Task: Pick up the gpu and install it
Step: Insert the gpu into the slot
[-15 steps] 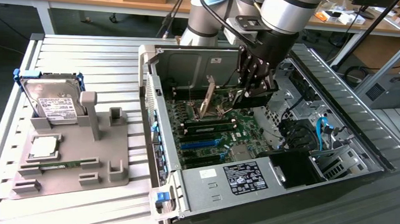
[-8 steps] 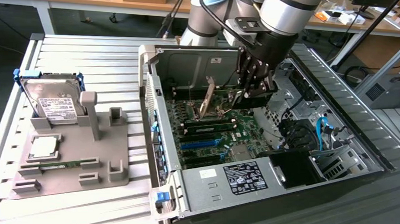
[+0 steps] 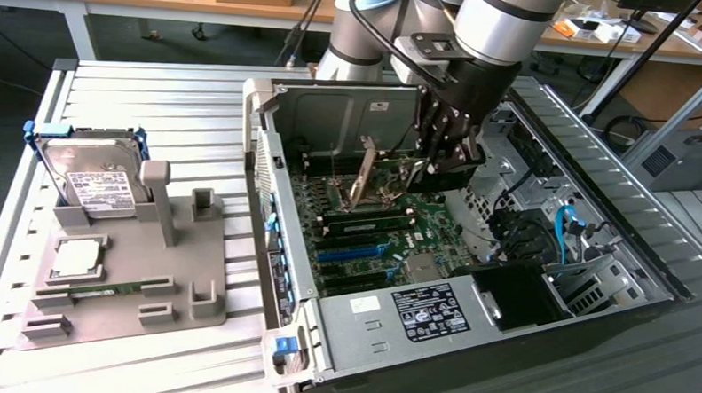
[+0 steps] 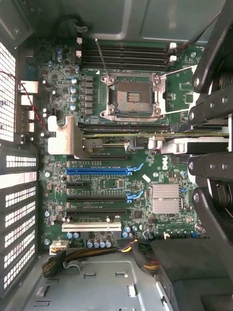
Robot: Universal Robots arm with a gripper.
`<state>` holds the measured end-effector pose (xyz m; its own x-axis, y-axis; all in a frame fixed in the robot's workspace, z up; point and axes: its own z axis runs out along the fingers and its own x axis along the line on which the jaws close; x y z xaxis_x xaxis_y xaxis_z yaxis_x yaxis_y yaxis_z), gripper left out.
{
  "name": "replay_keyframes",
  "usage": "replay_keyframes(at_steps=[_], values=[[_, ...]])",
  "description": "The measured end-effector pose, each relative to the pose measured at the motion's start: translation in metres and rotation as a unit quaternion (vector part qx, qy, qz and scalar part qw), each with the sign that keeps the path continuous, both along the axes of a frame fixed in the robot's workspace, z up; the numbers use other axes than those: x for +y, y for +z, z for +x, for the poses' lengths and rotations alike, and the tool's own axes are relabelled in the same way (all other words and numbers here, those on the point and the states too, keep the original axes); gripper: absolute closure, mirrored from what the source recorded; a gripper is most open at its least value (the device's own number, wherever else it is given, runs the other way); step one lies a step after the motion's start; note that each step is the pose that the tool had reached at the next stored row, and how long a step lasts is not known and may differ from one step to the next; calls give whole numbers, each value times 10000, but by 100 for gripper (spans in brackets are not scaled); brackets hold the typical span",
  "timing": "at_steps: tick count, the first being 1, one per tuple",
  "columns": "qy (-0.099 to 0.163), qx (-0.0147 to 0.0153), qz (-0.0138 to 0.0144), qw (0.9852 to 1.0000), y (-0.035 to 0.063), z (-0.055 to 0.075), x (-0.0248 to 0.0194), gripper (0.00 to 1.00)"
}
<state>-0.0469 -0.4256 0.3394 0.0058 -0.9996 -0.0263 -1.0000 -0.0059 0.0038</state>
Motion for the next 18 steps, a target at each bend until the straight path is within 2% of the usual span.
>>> replay_keyframes(at_steps=[18], values=[[0,0,0,10000,-54,-6,0,73]])
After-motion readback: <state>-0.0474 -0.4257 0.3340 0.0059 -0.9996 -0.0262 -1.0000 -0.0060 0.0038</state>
